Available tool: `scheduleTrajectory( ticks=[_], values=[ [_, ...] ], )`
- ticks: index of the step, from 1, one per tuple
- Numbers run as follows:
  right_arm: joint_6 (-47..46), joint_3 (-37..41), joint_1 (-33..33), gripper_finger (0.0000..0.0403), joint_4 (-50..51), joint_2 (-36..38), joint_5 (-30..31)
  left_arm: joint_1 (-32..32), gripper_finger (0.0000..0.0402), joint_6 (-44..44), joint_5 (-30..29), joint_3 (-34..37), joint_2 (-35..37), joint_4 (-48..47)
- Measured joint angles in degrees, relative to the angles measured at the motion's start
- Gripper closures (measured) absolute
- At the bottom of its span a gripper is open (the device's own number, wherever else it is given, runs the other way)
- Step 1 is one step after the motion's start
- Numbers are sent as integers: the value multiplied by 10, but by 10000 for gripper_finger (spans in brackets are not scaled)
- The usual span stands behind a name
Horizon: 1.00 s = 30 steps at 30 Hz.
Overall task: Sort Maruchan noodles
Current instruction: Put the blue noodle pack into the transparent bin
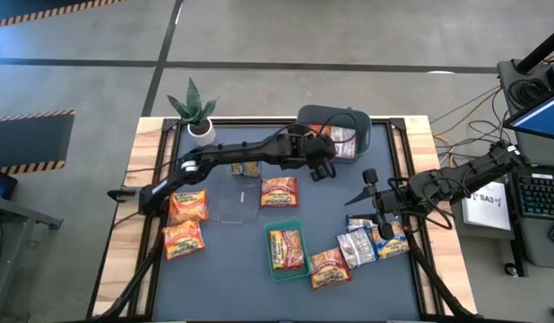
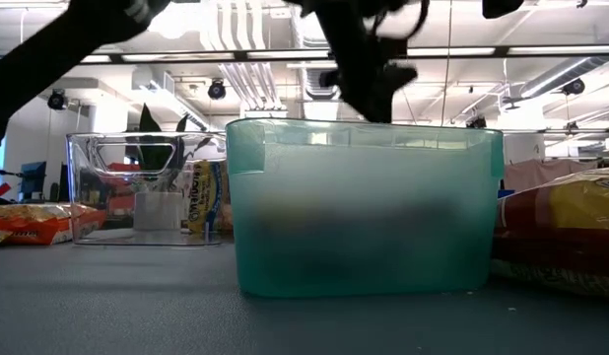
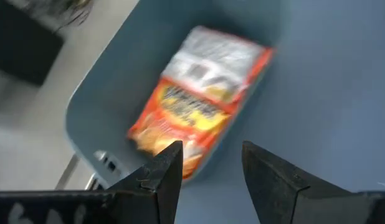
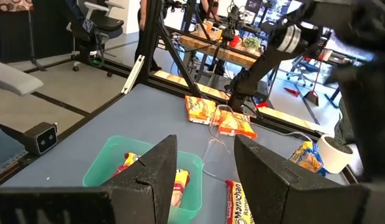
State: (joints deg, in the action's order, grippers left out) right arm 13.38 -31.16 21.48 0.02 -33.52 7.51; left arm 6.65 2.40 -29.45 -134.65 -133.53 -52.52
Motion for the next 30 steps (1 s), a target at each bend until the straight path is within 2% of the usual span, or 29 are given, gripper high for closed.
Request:
scheduleTrajectory(
  ticks=[8,14,19,24,30],
  values=[
    [6,8,0,252,-11,0,0,-33,255,-32,20,2,39,-34],
    [20,44,-1,252,-74,2,0,-63,255,-33,47,5,44,-78],
    [1,50,-1,252,-80,5,0,-72,255,-14,46,38,51,-120],
    [-25,53,-1,252,-80,4,0,-75,255,16,45,169,119,-64],
    [-45,61,-1,252,-82,4,3,-91,255,19,51,408,268,154]
  ],
)
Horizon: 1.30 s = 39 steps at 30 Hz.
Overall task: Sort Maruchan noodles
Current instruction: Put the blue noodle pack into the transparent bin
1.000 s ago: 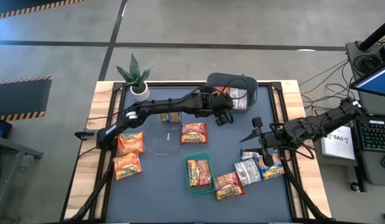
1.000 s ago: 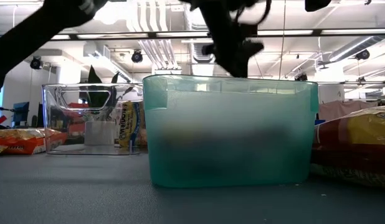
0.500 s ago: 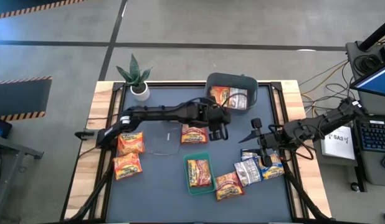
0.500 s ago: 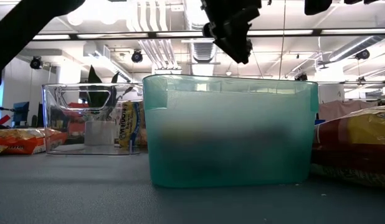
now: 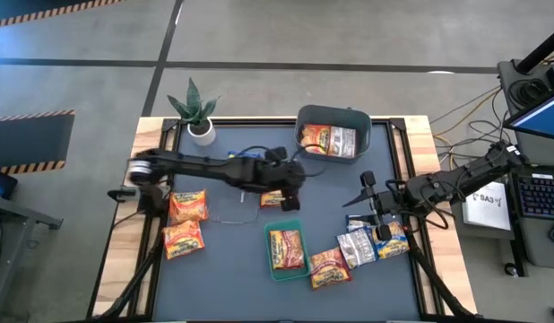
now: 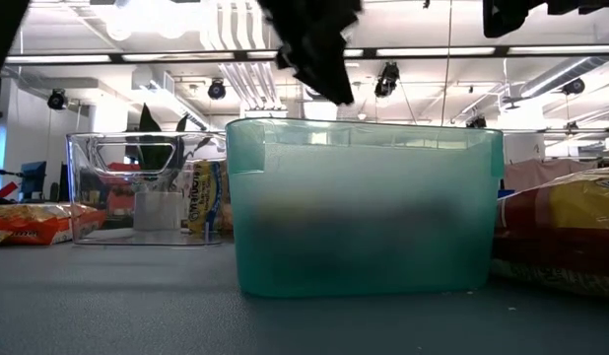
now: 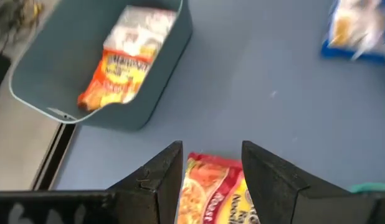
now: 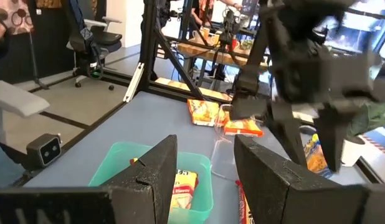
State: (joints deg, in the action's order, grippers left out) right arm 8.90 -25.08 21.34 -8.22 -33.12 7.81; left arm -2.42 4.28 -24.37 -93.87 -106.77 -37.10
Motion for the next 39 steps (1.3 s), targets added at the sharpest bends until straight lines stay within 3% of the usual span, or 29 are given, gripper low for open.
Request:
scheduleTrajectory(
  ticks=[8,12,16,22,29,35,39],
  values=[
    [-36,10,0,252,-7,-10,73,-40,255,7,14,231,167,238],
    [-90,10,0,252,-7,-23,134,-73,255,29,14,294,232,256],
    [-140,10,0,252,-6,-42,147,-111,255,77,14,343,279,252],
    [-215,10,0,252,-9,-89,148,-162,255,113,15,392,314,242],
    [-288,2,0,252,-18,-156,147,-173,255,122,14,405,313,217],
    [-305,-42,0,252,-2,-216,147,-173,255,123,12,405,312,195],
    [-343,-89,0,252,64,-247,146,-173,255,132,11,407,312,189]
  ],
)
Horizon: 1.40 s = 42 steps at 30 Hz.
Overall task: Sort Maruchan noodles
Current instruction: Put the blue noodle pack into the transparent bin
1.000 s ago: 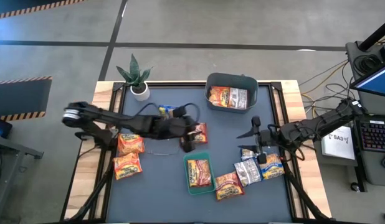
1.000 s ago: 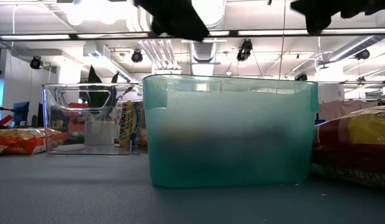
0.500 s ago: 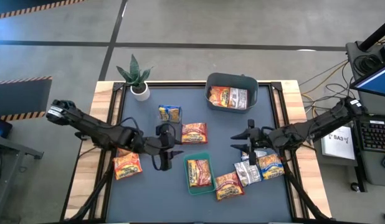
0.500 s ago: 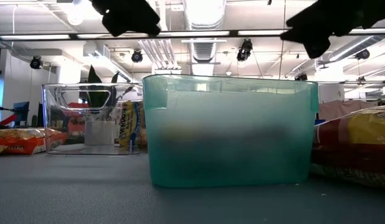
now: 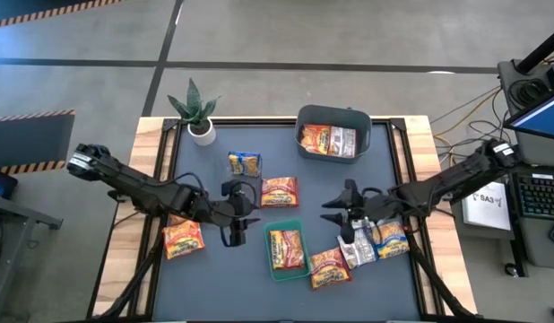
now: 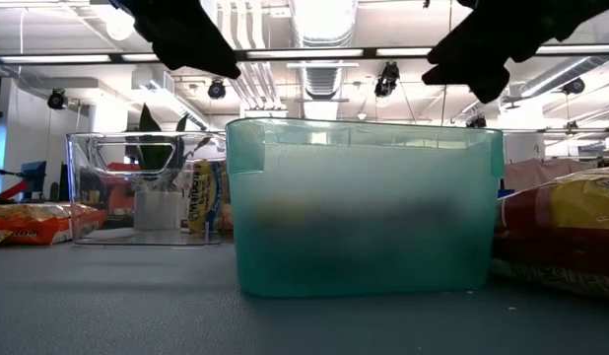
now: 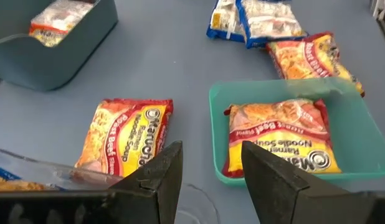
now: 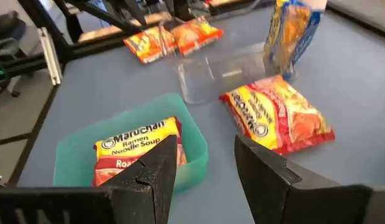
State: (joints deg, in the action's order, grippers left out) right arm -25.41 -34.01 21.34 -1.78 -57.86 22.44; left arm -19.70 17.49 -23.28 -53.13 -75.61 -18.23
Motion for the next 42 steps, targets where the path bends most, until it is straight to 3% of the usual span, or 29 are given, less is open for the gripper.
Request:
scheduleTrajectory(
  ticks=[10,16,21,32,38,42],
  values=[
    [-104,-92,0,252,220,-48,-61,0,255,-2,-32,0,-2,-1],
    [-145,-116,0,252,260,-68,-134,0,255,-33,-86,0,-2,19],
    [-164,-143,0,252,301,-86,-197,0,255,-96,-93,0,-2,81],
    [-134,-254,0,252,534,-150,-210,0,255,-147,-94,-1,-2,118],
    [-121,-274,0,249,559,-163,-215,0,255,-228,-123,-1,-2,155],
    [-130,-278,0,224,559,-164,-234,1,255,-268,-138,-2,-2,175]
  ],
)
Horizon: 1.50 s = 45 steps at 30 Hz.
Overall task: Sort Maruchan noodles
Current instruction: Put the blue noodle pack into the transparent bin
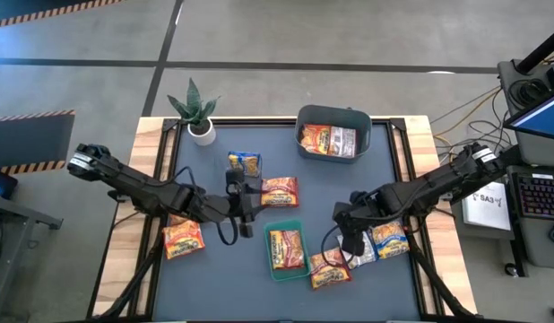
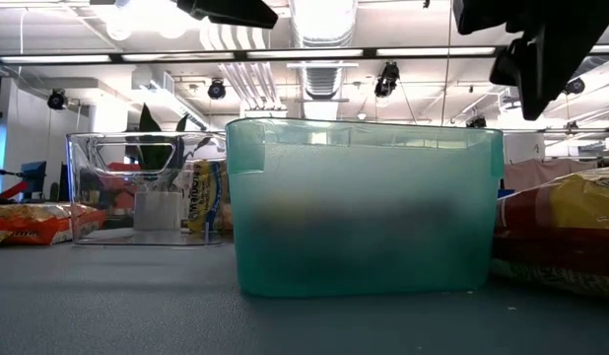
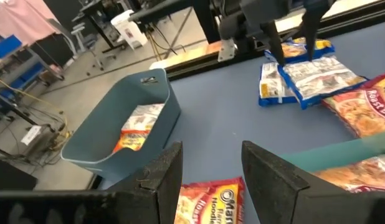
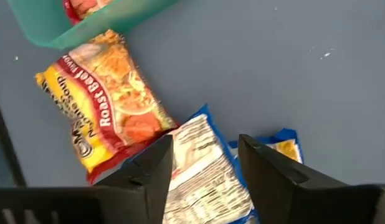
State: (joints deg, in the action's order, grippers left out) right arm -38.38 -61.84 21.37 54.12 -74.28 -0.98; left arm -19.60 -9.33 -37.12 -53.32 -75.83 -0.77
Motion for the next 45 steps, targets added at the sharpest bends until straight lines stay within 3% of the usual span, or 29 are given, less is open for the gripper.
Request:
scheduleTrajectory(
  ticks=[7,13,27,45],
  values=[
    [-2,3,0,145,14,-6,-40,0,255,-6,0,-3,0,8],
    [125,8,0,102,30,-22,-48,0,255,-7,0,-3,0,8],
    [272,49,-34,119,-5,-78,-99,0,255,-5,1,-3,0,7],
    [350,64,-83,119,-35,-84,-190,0,255,11,2,-2,0,7]
  ],
)
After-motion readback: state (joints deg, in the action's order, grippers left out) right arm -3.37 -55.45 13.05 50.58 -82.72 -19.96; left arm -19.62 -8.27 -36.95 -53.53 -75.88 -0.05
